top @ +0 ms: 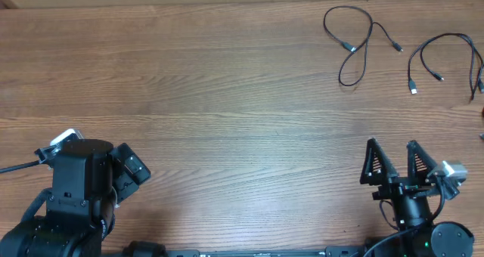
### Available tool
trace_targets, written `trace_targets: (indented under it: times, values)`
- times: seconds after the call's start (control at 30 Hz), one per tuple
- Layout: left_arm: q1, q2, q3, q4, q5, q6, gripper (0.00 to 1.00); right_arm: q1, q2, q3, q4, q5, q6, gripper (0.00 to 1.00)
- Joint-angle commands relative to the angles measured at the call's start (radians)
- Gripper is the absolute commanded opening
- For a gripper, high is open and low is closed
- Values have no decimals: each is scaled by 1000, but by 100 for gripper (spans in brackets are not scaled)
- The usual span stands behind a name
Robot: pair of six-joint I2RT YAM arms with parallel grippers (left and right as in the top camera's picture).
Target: Untangle cables
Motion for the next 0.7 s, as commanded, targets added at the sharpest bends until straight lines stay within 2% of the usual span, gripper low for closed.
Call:
trace_targets:
  times: [0.0, 0.27, 0.67]
  values:
    - [5, 0, 12, 1, 0, -13, 100, 2, -13, -19, 66, 24, 0, 100]
    - [5, 0, 12, 1, 0, -13, 100, 2, -13, -160, 325, 23, 0, 100]
    - [5, 0, 12, 1, 0, -13, 100, 2, -13, -298, 403, 29, -30, 100]
